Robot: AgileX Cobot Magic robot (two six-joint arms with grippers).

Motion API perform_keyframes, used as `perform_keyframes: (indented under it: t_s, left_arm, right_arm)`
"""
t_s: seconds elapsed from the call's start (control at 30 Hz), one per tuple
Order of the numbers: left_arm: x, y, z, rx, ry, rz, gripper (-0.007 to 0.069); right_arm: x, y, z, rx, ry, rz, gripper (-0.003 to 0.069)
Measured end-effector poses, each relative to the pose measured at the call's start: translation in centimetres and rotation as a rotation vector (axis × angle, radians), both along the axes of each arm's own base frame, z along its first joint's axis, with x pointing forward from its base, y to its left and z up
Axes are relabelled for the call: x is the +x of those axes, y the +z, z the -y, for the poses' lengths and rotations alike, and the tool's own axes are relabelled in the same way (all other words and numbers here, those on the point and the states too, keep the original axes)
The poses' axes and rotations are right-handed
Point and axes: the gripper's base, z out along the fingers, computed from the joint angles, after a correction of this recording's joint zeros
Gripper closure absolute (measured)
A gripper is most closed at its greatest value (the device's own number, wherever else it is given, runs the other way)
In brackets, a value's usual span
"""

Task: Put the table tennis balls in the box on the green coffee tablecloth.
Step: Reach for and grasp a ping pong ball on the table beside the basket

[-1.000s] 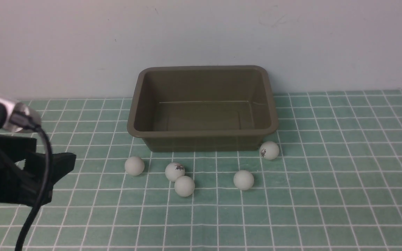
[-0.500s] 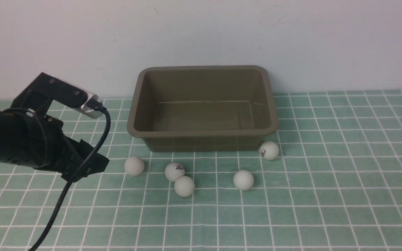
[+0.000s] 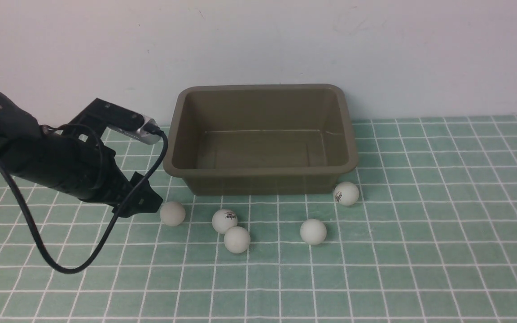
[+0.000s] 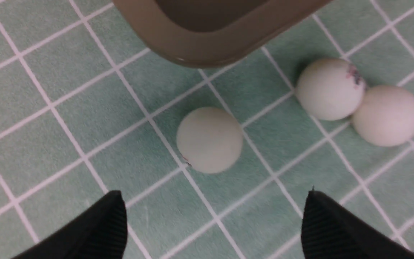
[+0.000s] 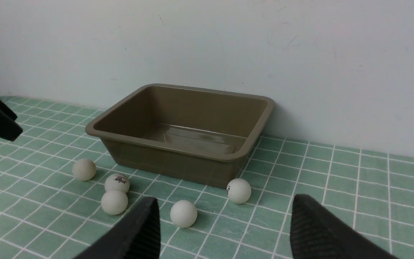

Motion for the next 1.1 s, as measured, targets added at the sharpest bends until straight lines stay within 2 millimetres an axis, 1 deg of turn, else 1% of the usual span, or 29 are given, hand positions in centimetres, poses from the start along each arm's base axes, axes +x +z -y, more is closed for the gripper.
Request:
perform_keyframes:
  t_s: [0.13, 0.3, 0.53, 0.73, 0.8, 0.9, 0.97, 1.0, 1.1]
  left_arm:
    - [1.5, -2.1, 0.1, -0.015, 0.002, 0.004, 0.0038]
    - [2.7, -3.9, 0.7, -0.075, -0.031, 0.032, 0.0038]
    - [3.3, -6.0, 0.9, -0.098, -0.045, 0.019, 0.0038]
    - [3.5, -7.2, 0.9, -0.094, -0.063, 0.009, 0.0043]
    - [3.5, -7.5, 0.9, -0.091, -0.068, 0.003, 0.0071]
    - [3.5, -7.7, 0.9, -0.086, -0.068, 0.002, 0.0139]
    - [3.6, -7.7, 0.8, -0.079, -0.058, 0.006, 0.0286]
    - [3.6, -7.7, 0.8, -0.079, -0.059, 0.006, 0.0295]
    - [3.6, -7.7, 0.8, -0.083, -0.048, -0.004, 0.029]
  right_arm:
    - [0.0, 0.0, 0.0, -0.004, -0.002, 0.005, 0.0216]
    - [0.0, 0.2, 0.1, -0.001, -0.01, 0.02, 0.0216]
    - [0.1, 0.3, 0.2, 0.003, -0.02, 0.039, 0.0216]
    - [0.2, 0.8, 0.4, 0.018, -0.046, 0.086, 0.0216]
    - [0.2, 0.9, 0.4, 0.021, -0.053, 0.097, 0.0216]
    - [0.2, 1.0, 0.5, 0.024, -0.059, 0.109, 0.0216]
    - [0.2, 1.0, 0.5, 0.022, -0.059, 0.11, 0.0216]
    - [0.2, 1.0, 0.5, 0.022, -0.059, 0.11, 0.0216]
    - [0.2, 1.0, 0.5, 0.022, -0.059, 0.11, 0.0216]
